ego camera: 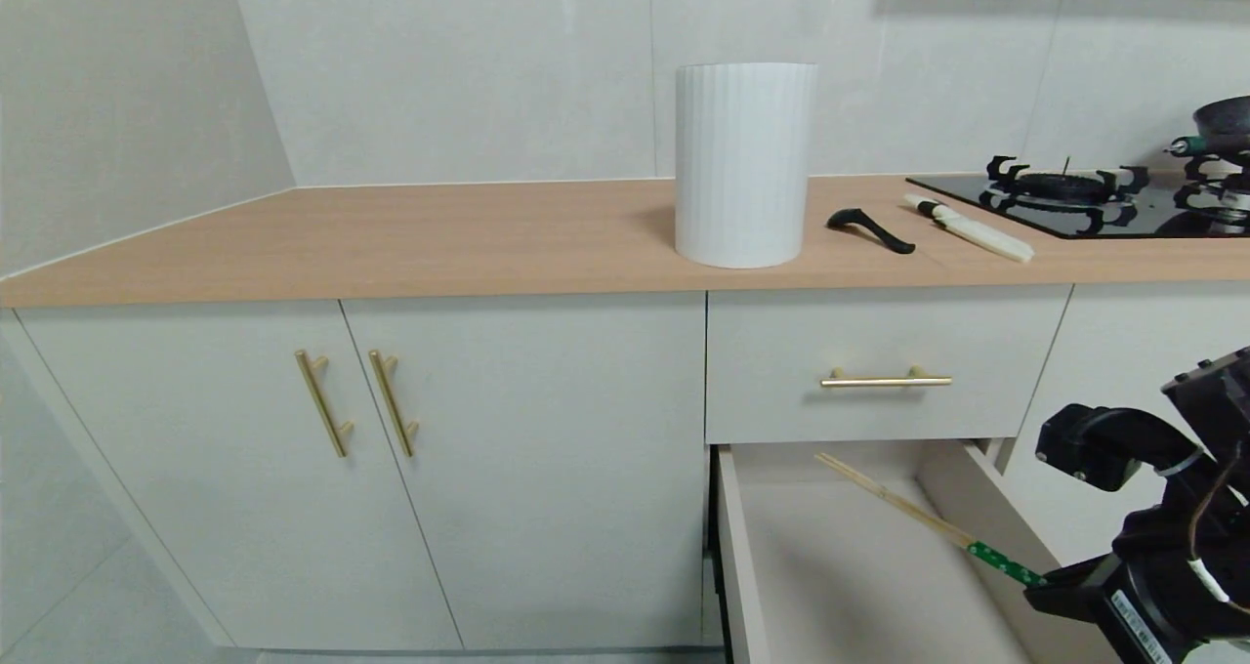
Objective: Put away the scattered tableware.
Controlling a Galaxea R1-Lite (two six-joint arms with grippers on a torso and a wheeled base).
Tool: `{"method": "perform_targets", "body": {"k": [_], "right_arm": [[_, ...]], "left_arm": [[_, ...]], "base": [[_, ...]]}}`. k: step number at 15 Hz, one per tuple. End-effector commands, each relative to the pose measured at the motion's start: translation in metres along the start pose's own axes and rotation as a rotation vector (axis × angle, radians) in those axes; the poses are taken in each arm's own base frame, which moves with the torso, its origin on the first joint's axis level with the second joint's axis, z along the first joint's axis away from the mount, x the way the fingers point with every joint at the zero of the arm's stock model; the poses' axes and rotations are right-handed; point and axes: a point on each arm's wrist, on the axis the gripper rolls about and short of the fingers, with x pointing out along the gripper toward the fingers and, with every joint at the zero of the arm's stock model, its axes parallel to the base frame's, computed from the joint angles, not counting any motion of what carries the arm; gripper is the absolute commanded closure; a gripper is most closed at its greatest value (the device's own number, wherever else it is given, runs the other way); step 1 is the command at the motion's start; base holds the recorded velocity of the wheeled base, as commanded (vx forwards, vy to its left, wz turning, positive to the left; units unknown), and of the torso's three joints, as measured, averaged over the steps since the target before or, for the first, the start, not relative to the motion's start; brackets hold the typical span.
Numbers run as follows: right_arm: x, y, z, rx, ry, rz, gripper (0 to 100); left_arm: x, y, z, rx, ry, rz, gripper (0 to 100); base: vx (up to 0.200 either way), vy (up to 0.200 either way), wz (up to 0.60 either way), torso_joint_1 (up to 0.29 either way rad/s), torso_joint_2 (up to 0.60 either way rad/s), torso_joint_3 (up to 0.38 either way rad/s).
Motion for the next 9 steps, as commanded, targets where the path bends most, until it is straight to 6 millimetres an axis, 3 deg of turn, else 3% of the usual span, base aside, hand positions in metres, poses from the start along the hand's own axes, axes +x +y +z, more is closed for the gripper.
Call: {"method": "perform_targets", "body": {"k": [1, 5, 7, 9], "right_arm": [[0.017, 0.0, 0.003, -0.001, 0.053, 0.006, 100], [0.049, 0.001, 0.007, 0.007, 0.117, 0.061, 100], [0.073, 0.0, 0.012, 0.014, 0.159, 0.062, 100], [0.111, -0.001, 0.028, 0.136, 0.199, 0.057, 100]], "left_arm": [[0.0, 0.0, 0.0, 0.0, 0.0, 0.0, 0], [0.0, 0.0, 0.0, 0.0, 0.0, 0.0, 0], [0.0, 0.0, 0.0, 0.0, 0.0, 0.0, 0], [0.0, 0.0, 0.0, 0.0, 0.0, 0.0, 0]], "base": [[0.0, 0.0, 0.0, -0.022, 0.09, 0.041], [0.0, 0.0, 0.0, -0.004, 0.01, 0.01], [0.0, 0.0, 0.0, 0.0, 0.0, 0.0], [0.0, 0.0, 0.0, 0.0, 0.0, 0.0]]}}
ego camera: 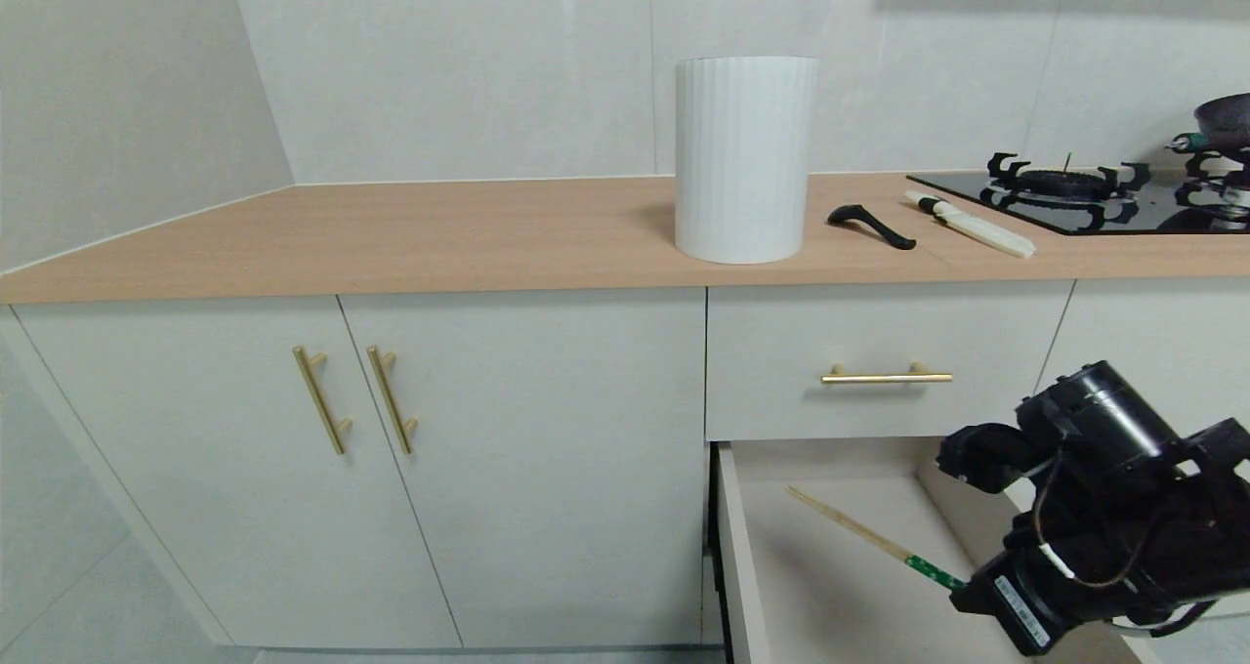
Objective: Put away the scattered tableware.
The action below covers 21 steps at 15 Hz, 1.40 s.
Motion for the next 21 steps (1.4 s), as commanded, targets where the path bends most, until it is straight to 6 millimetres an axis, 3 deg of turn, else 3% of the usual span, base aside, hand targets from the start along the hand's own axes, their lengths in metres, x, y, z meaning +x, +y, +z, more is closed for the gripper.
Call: {"method": "perform_targets", "body": {"k": [1, 5, 6, 9, 15, 21], "right_arm": [[0.056, -0.003, 0.027, 0.145, 0.104, 0.001, 100], [0.108, -0.006, 0.053, 0.23, 0.156, -0.006, 100], [0.118, 0.001, 0.057, 0.269, 0.171, -0.003, 100], [0.14, 0.004, 0.056, 0.318, 0.215, -0.013, 100], [0.168, 0.015, 0.048, 0.322, 0.285, -0.026, 100], [0.166, 0.015, 0.051, 0.334, 0.271, -0.025, 100]], "left_arm": [[0.0, 0.0, 0.0, 0.0, 0.0, 0.0, 0], [0.0, 0.0, 0.0, 0.0, 0.0, 0.0, 0], [0.0, 0.0, 0.0, 0.0, 0.0, 0.0, 0], [0.0, 0.0, 0.0, 0.0, 0.0, 0.0, 0], [0.0, 0.0, 0.0, 0.0, 0.0, 0.0, 0], [0.0, 0.0, 0.0, 0.0, 0.0, 0.0, 0]], "base": [[0.0, 0.0, 0.0, 0.0, 0.0, 0.0], [0.0, 0.0, 0.0, 0.0, 0.0, 0.0], [0.0, 0.0, 0.0, 0.0, 0.0, 0.0], [0.0, 0.0, 0.0, 0.0, 0.0, 0.0], [0.0, 0.0, 0.0, 0.0, 0.0, 0.0], [0.0, 0.0, 0.0, 0.0, 0.0, 0.0]]}}
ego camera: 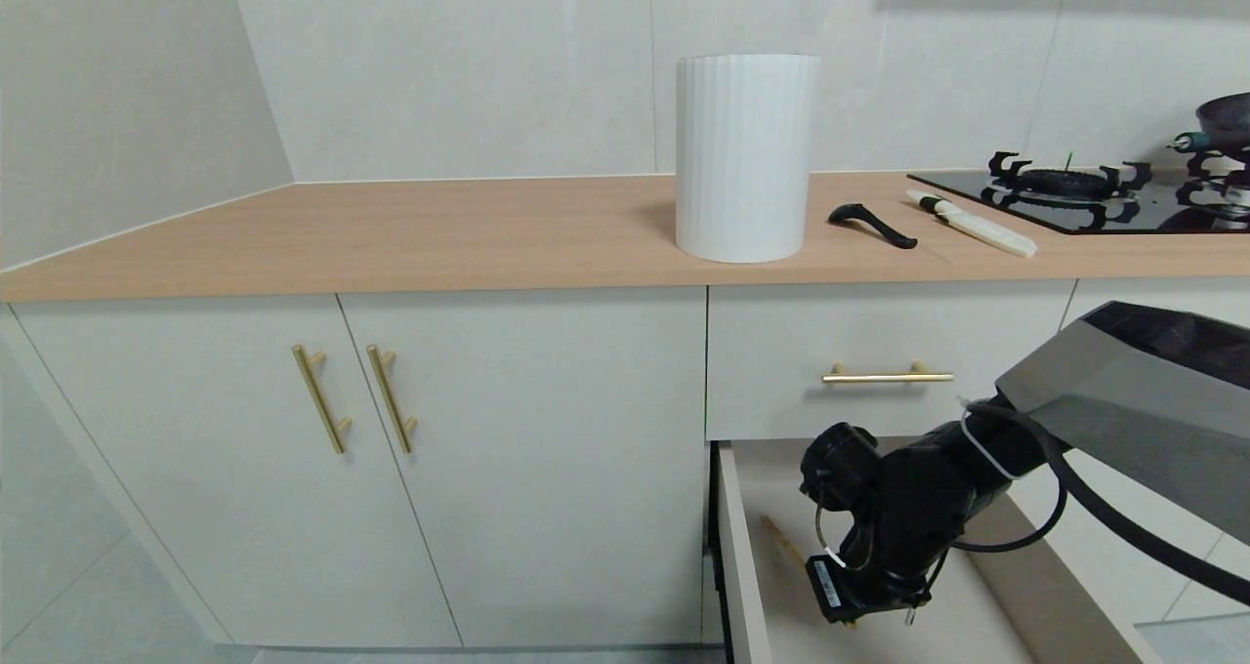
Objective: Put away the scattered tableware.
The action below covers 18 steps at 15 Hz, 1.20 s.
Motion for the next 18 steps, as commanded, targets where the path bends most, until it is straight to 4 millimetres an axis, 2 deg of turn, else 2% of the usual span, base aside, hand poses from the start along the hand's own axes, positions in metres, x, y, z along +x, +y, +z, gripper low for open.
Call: {"method": "perform_targets", "body": {"k": [1, 3, 4, 10, 12, 14, 18], "right_arm": [[0.0, 0.0, 0.0, 0.0, 0.0, 0.001, 100], [0.0, 0.0, 0.0, 0.0, 0.001, 0.0, 100], [0.0, 0.0, 0.0, 0.0, 0.001, 0.0, 0], [0.0, 0.0, -0.001, -0.001, 0.004, -0.001, 0], [-0.008, 0.0, -0.001, -0.001, -0.015, 0.001, 0], [-0.034, 0.0, -0.003, -0.001, -0.067, 0.011, 0], [-0.135, -0.011, -0.018, 0.017, -0.265, 0.07, 0]], "left_arm": [[0.0, 0.0, 0.0, 0.0, 0.0, 0.001, 0], [0.0, 0.0, 0.0, 0.0, 0.0, 0.001, 0], [0.0, 0.0, 0.0, 0.0, 0.0, 0.001, 0], [0.0, 0.0, 0.0, 0.0, 0.0, 0.001, 0], [0.0, 0.0, 0.0, 0.0, 0.0, 0.001, 0], [0.0, 0.0, 0.0, 0.0, 0.0, 0.001, 0], [0.0, 0.0, 0.0, 0.0, 0.0, 0.001, 0]], "base": [[0.0, 0.0, 0.0, 0.0, 0.0, 0.0], [0.0, 0.0, 0.0, 0.0, 0.0, 0.0], [0.0, 0.0, 0.0, 0.0, 0.0, 0.0], [0.0, 0.0, 0.0, 0.0, 0.0, 0.0], [0.0, 0.0, 0.0, 0.0, 0.0, 0.0], [0.0, 0.0, 0.0, 0.0, 0.0, 0.0], [0.0, 0.0, 0.0, 0.0, 0.0, 0.0]]}}
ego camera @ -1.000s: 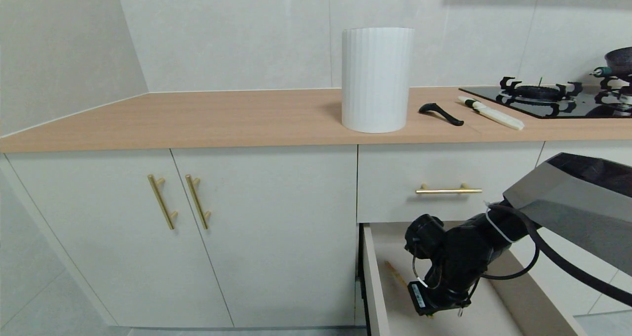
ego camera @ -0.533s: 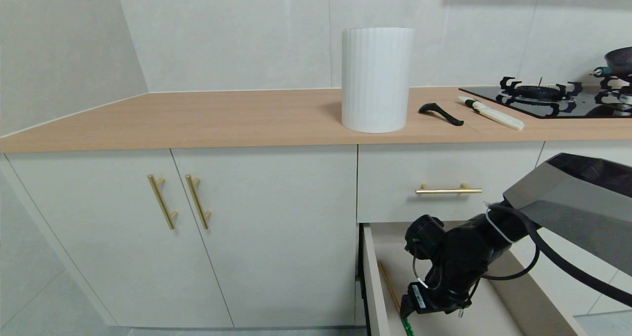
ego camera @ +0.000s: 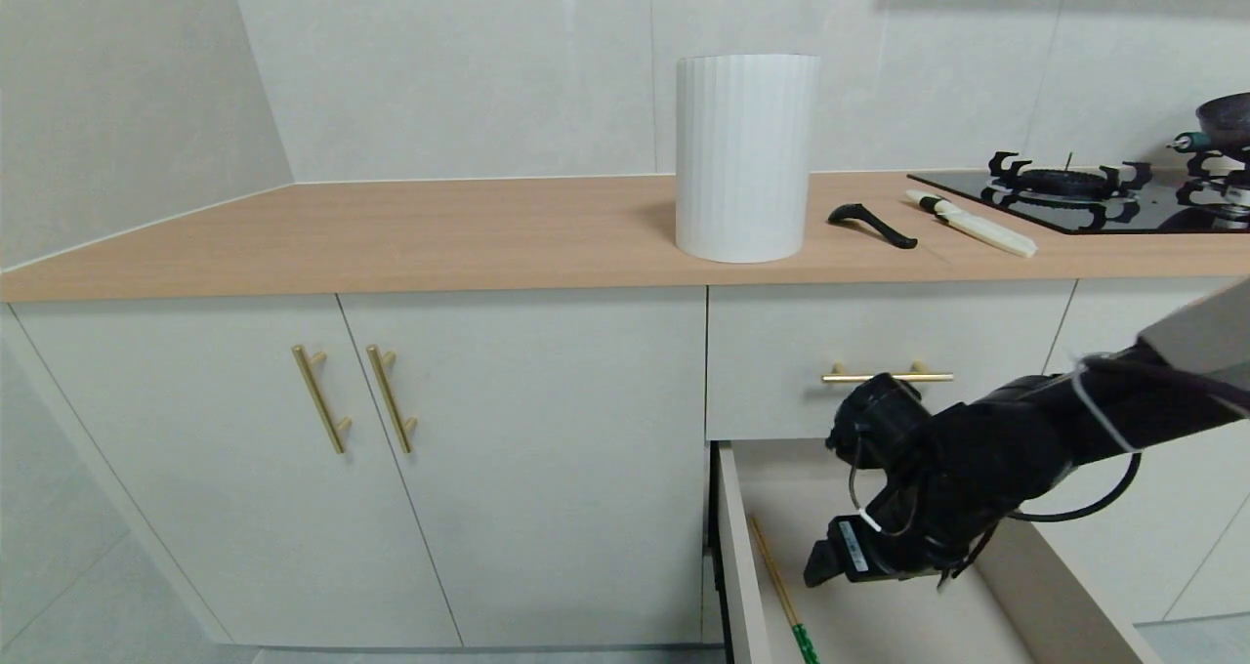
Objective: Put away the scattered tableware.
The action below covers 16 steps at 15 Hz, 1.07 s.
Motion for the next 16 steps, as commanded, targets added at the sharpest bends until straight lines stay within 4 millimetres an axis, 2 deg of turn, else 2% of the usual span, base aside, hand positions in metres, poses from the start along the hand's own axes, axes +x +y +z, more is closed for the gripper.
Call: {"method": "perform_targets", "body": {"k": [1, 2, 3, 6, 8, 16], "right_arm": [[-0.071, -0.009, -0.006, 0.016, -0.165, 0.043, 0], [-0.098, -0.017, -0.01, 0.028, -0.26, 0.046, 0], [-0.116, -0.023, -0.011, 0.042, -0.328, 0.036, 0], [-0.142, -0.041, -0.013, 0.036, -0.424, -0.001, 0], [-0.144, -0.047, -0.013, 0.044, -0.434, -0.014, 0], [-0.145, -0.048, -0.016, 0.016, -0.514, -0.011, 0]], "left_arm": [[0.0, 0.0, 0.0, 0.0, 0.0, 0.0, 0], [0.0, 0.0, 0.0, 0.0, 0.0, 0.0, 0], [0.0, 0.0, 0.0, 0.0, 0.0, 0.0, 0], [0.0, 0.0, 0.0, 0.0, 0.0, 0.0, 0], [0.0, 0.0, 0.0, 0.0, 0.0, 0.0, 0], [0.0, 0.0, 0.0, 0.0, 0.0, 0.0, 0]], "base": [[0.0, 0.0, 0.0, 0.0, 0.0, 0.0], [0.0, 0.0, 0.0, 0.0, 0.0, 0.0], [0.0, 0.0, 0.0, 0.0, 0.0, 0.0], [0.0, 0.0, 0.0, 0.0, 0.0, 0.0], [0.0, 0.0, 0.0, 0.0, 0.0, 0.0], [0.0, 0.0, 0.0, 0.007, -0.04, -0.025]]}}
